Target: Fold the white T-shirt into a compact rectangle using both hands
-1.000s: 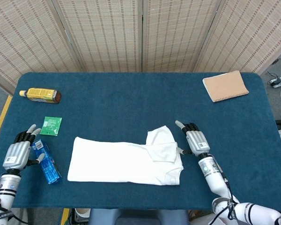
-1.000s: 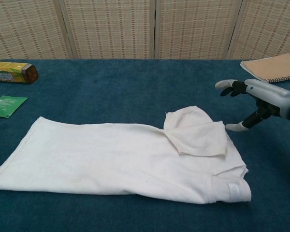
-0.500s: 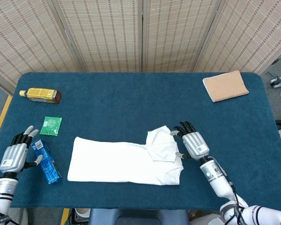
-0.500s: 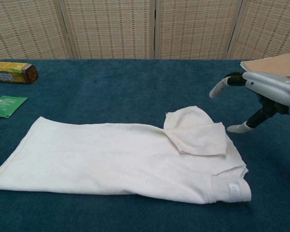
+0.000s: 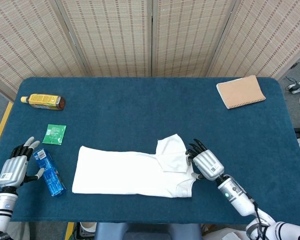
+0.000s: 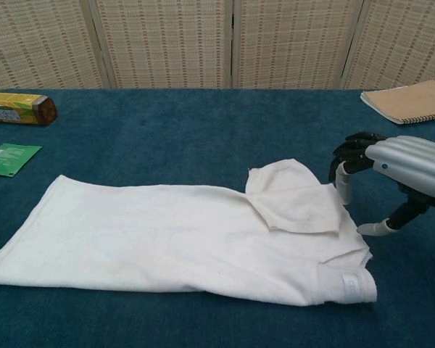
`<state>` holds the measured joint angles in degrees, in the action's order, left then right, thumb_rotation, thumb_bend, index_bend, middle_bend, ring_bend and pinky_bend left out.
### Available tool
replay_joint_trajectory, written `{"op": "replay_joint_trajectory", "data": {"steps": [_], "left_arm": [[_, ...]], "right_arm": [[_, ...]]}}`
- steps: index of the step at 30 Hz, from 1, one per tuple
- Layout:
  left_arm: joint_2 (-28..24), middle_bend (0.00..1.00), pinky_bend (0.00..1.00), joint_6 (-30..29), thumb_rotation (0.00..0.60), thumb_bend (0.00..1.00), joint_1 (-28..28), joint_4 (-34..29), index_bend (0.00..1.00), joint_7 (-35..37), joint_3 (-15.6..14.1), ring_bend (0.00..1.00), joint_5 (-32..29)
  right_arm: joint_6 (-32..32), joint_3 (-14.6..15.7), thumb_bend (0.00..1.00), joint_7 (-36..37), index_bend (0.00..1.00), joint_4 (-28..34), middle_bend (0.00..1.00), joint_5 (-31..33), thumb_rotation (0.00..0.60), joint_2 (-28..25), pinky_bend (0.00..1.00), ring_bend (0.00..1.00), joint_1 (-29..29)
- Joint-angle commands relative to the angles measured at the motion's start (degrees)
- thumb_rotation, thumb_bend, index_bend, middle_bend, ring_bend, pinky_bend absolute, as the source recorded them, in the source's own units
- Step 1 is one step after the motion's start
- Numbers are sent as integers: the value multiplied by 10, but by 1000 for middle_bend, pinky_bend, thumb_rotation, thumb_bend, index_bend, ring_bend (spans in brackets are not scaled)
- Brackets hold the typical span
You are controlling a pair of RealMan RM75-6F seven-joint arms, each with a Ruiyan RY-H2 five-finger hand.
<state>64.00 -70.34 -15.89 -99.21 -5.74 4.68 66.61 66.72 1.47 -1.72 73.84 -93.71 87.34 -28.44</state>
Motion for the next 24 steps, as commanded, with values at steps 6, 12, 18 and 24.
{"op": "replay_joint_trajectory", "data": {"steps": [6, 12, 18, 24], "left_arm": [[0, 0, 0, 5, 600, 324, 2, 3, 0, 10, 2, 0, 1], [-1, 0, 0, 5, 600, 325, 5, 5, 0, 15, 3, 0, 2], [-4, 0, 0, 9, 600, 324, 7, 5, 0, 22, 3, 0, 3], [-2, 0, 0, 9, 600, 324, 9, 9, 0, 28, 5, 0, 4]], "right_arm": [[12, 1, 113, 14, 523, -64, 326, -21, 600, 44, 0, 141, -10], [6, -1, 141, 16, 538, -93, 331, -24, 600, 67, 0, 144, -21], [2, 3, 157, 16, 541, -116, 334, -29, 600, 80, 0, 150, -26], [8, 6, 242, 28, 586, -138, 364, -32, 600, 92, 0, 177, -27]]}}
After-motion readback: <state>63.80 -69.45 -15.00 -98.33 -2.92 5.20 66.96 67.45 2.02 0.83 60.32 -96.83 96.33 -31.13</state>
